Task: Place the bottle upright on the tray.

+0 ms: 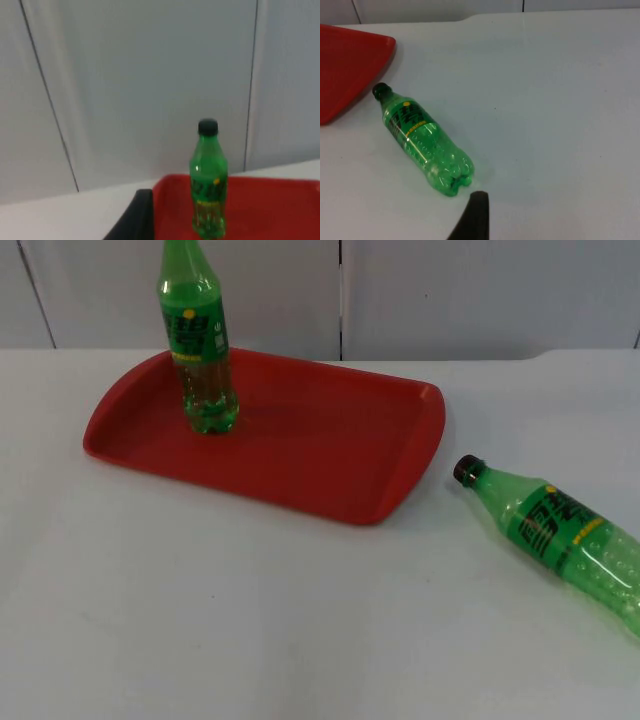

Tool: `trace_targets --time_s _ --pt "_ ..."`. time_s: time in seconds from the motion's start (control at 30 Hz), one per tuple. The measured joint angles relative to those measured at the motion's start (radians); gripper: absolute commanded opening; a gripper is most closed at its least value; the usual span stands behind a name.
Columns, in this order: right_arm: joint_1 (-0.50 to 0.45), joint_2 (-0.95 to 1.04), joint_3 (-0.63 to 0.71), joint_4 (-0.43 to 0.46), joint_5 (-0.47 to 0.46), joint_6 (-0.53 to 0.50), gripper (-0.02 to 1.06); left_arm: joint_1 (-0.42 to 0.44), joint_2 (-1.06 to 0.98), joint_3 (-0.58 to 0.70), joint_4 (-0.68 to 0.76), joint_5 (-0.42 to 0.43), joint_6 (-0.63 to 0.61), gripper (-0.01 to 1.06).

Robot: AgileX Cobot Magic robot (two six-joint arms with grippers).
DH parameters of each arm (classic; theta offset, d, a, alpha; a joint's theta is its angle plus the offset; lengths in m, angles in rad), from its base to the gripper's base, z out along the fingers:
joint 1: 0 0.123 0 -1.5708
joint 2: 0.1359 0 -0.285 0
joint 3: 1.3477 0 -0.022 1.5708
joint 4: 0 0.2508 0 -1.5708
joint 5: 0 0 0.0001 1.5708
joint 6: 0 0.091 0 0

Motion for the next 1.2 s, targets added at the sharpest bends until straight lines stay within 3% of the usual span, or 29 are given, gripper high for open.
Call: trace_targets --time_s 0.03,0.33,0.5,0.7,0.83,1.2 --pt "0.000 0.000 0.000 0.000 0.000 0.000 0.82 0.000 0.000 0.000 0.000 0.000 0.000 1.05" --pt "0.000 0.000 0.000 0.000 0.000 0.000 0.82 -0.021 -0.148 0.000 -0.057 0.290 0.030 1.05" --pt "0.000 0.000 0.000 0.000 0.000 0.000 0.82 -0.021 -0.238 0.000 -0.104 0.395 0.074 1.05" --pt "0.000 0.000 0.000 0.000 0.000 0.000 0.82 -0.021 -0.330 0.000 -0.204 0.493 0.157 1.05" --pt "0.000 0.000 0.000 0.000 0.000 0.000 0.82 -0.021 -0.420 0.000 -0.289 0.603 0.203 1.05" --pt "0.000 0.000 0.000 0.000 0.000 0.000 0.82 -0.021 -0.580 0.000 -0.456 0.751 0.308 1.05"
